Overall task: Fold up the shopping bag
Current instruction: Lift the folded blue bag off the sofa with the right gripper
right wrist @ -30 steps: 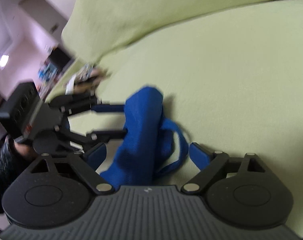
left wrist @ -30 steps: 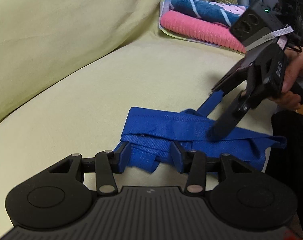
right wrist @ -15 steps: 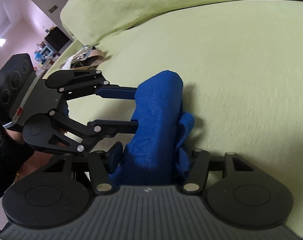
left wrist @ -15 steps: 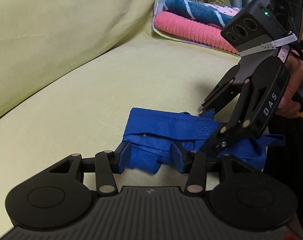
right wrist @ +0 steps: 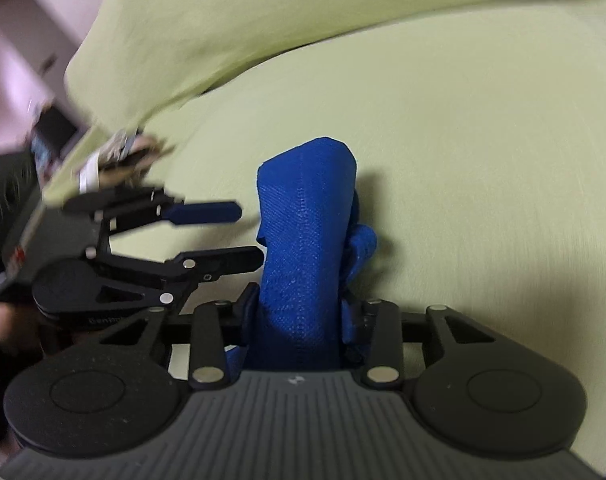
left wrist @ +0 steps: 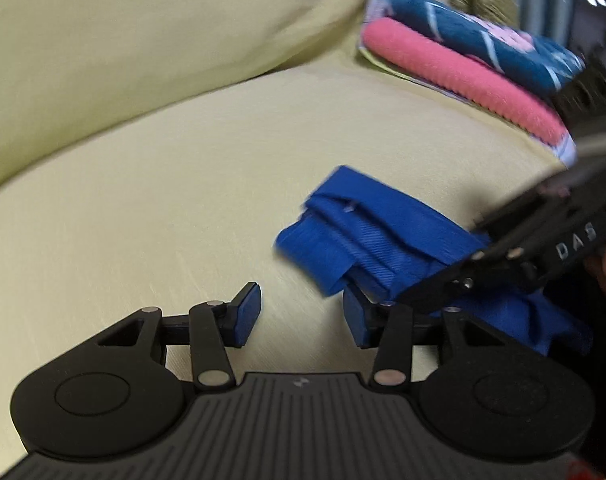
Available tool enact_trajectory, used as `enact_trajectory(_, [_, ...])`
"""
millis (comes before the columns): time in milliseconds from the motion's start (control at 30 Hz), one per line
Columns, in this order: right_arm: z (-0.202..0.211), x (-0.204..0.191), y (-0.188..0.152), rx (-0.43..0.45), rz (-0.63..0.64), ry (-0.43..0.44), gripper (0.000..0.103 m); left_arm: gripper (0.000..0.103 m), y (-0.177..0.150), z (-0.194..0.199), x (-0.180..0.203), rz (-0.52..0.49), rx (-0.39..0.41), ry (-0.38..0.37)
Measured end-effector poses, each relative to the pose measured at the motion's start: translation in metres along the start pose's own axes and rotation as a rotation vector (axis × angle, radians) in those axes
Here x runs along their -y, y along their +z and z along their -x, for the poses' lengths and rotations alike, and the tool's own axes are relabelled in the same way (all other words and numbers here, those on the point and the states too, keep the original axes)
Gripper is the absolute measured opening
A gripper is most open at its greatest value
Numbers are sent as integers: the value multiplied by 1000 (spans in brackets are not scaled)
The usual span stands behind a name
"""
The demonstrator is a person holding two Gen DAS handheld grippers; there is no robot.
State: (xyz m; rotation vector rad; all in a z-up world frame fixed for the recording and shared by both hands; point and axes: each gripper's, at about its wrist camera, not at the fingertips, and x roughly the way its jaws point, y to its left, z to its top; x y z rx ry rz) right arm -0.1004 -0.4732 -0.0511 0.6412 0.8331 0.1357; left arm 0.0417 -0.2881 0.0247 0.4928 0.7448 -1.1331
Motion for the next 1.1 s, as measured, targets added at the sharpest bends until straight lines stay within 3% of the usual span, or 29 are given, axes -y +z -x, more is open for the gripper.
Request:
enact_trajectory(167, [9,-4,-24,-8,-45,-22,35,50,9,-10,1,29,-14,-1])
enact_trajectory(333, [8,-8,-26,-37,-38,-46,35,47,14,-16,12,-31,-15,-2])
enact_trajectory(500, [8,-15,-26,-48,-33,-74,35,47,10,-12,14,-16,-12,-9])
enact_trajectory(767, [25,-15,-40,23,-129,-52,35,51,-10,13,26,41,4,-16])
enact_trajectory(1100, [57,-18,-57,119,-209,-47,35,51,-24,21,48,13,-27,-34])
